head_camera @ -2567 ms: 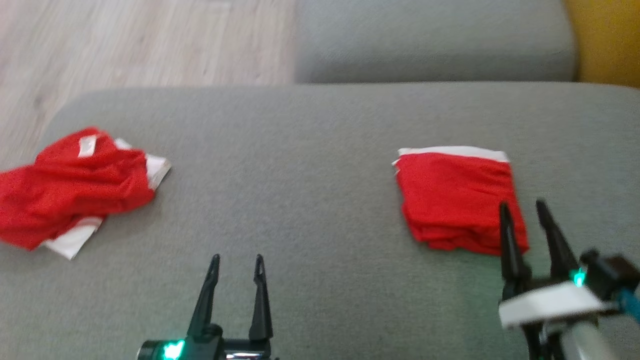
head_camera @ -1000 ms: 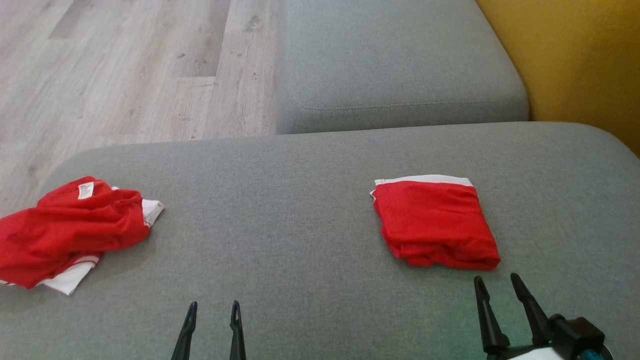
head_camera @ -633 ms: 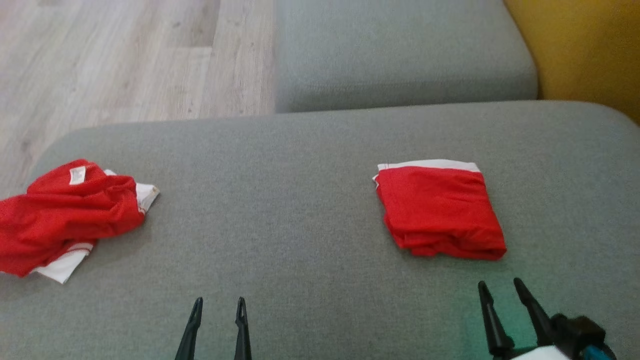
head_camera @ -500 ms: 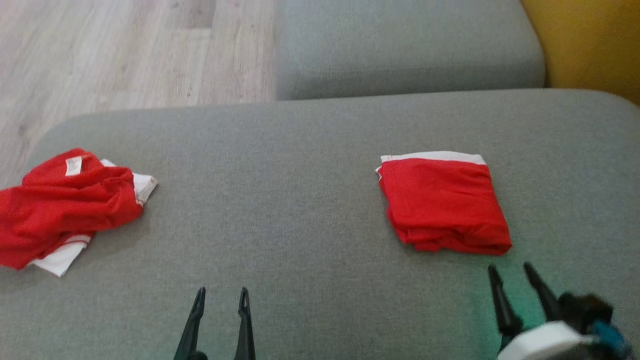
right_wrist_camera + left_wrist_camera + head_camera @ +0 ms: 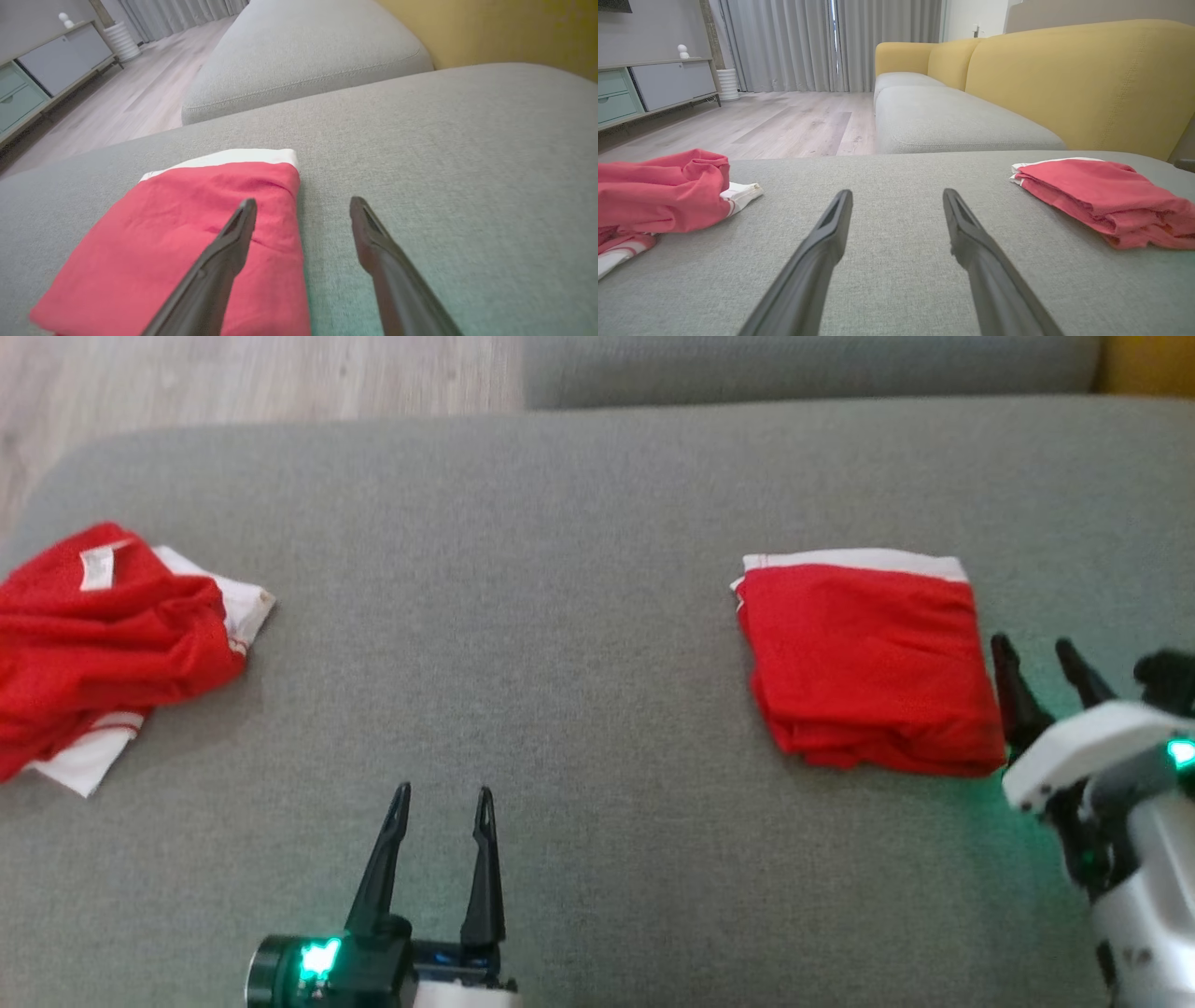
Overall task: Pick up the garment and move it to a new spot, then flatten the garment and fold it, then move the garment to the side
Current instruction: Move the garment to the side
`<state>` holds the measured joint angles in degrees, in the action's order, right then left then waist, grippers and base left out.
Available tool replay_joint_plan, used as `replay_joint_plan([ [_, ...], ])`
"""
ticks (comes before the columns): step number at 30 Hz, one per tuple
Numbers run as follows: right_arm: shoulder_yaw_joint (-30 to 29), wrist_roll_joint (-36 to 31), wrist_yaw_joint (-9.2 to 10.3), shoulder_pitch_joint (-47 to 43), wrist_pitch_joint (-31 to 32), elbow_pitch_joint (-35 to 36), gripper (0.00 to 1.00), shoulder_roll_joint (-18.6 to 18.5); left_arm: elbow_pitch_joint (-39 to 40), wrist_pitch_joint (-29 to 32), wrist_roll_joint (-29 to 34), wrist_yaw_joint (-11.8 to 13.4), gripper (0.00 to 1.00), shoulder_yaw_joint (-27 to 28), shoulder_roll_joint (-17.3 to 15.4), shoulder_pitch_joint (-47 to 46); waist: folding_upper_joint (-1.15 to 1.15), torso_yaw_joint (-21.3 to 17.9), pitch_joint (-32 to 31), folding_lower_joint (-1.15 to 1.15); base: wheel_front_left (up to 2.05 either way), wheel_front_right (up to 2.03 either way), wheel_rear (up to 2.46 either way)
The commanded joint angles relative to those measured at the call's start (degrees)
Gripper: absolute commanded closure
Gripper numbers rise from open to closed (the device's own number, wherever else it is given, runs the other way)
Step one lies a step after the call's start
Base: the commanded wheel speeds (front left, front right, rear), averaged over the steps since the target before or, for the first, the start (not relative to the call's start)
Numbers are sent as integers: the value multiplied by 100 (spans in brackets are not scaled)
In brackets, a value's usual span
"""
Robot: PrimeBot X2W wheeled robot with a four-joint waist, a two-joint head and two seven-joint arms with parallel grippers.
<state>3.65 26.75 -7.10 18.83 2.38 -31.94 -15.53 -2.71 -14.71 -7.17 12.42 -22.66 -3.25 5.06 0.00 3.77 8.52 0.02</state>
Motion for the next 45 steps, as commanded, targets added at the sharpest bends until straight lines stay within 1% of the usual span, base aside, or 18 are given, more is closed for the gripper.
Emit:
replay_joint_plan([
  [1, 163, 92, -39, 257, 53, 0, 0, -159, 174, -29, -46, 50, 0, 93, 37, -199, 0, 71, 185, -2, 0, 0, 0],
  [2, 163, 92, -39, 257, 53, 0, 0, -159, 174, -29, -46, 50, 0, 93, 37, -199, 0, 71, 185, -2, 0, 0, 0],
  [6, 389, 269, -39, 570, 201, -463, 0, -256, 153, -29, -71, 92, 0, -9, 37, -360, 0, 157, 353, -2, 0, 0, 0],
  [7, 465, 323, -39, 611, 240, -561, 5, -259, 145, -29, -84, 109, 0, -20, 37, -393, 0, 172, 376, -2, 0, 0, 0],
  [8, 548, 392, -39, 640, 283, -638, 25, -257, 139, -29, -96, 127, 0, -28, 37, -420, 0, 183, 397, -2, 0, 0, 0],
  [9, 627, 477, -39, 661, 323, -698, 56, -253, 137, -29, -107, 145, 0, -31, 37, -440, 0, 188, 414, -2, 0, 0, 0],
  [10, 708, 576, -39, 675, 361, -736, 91, -245, 137, -29, -116, 162, 0, -32, 37, -457, 0, 187, 430, -2, 0, 0, 0],
  [11, 796, 700, -39, 682, 399, -747, 100, -236, 137, -29, -123, 178, 0, -27, 37, -468, 0, 177, 444, -2, 0, 0, 0],
  [14, 969, 990, -39, 732, 325, -684, 100, -312, 143, -29, -144, 218, 0, -8, 37, -483, 0, 92, 491, -2, 0, 0, 0],
  [18, 1119, 930, -39, 925, 11, -645, 100, -655, 175, -29, -131, 222, 0, 9, 37, -531, 0, -138, 627, -2, 0, 0, 0],
  [24, 1191, 700, -39, 1393, -71, -688, 100, -1383, 211, -29, 6, 149, 0, 50, 37, -739, 0, -572, 1047, -2, 0, 0, 0],
  [31, 1127, 397, -39, 1975, -225, -952, 100, -2213, 216, -29, 217, 12, 0, 123, 37, -1091, 0, -832, 1543, -2, 0, 0, 0],
  [37, 998, -150, -39, 2376, -361, -1109, 100, -2565, 207, -29, 318, -69, 0, 154, 37, -1266, 0, -896, 1816, -2, 0, 0, 0],
  [41, 770, -605, -39, 2515, -422, -1235, 100, -2642, 187, -29, 315, -77, 0, 126, 37, -1329, 0, -896, 1878, -2, 0, 0, 0],
  [42, 694, -735, -39, 2543, -454, -1277, 74, -2640, 180, -29, 307, -75, 0, 114, 37, -1340, 0, -891, 1881, -2, 0, 0, 0],
  [43, 601, -881, -39, 2567, -496, -1325, 14, -2627, 171, -29, 296, -72, 0, 98, 37, -1350, 0, -884, 1877, -2, 0, 0, 0],
  [44, 510, -1061, -39, 2590, -571, -1360, 0, -2609, 161, -29, 280, -70, 0, 79, 37, -1361, 0, -872, 1862, -2, 0, 0, 0],
  [45, 452, -1280, -39, 2598, -663, -1377, 0, -2591, 154, -29, 256, -67, 0, 61, 37, -1372, 0, -857, 1836, -2, 0, 0, 0],
])
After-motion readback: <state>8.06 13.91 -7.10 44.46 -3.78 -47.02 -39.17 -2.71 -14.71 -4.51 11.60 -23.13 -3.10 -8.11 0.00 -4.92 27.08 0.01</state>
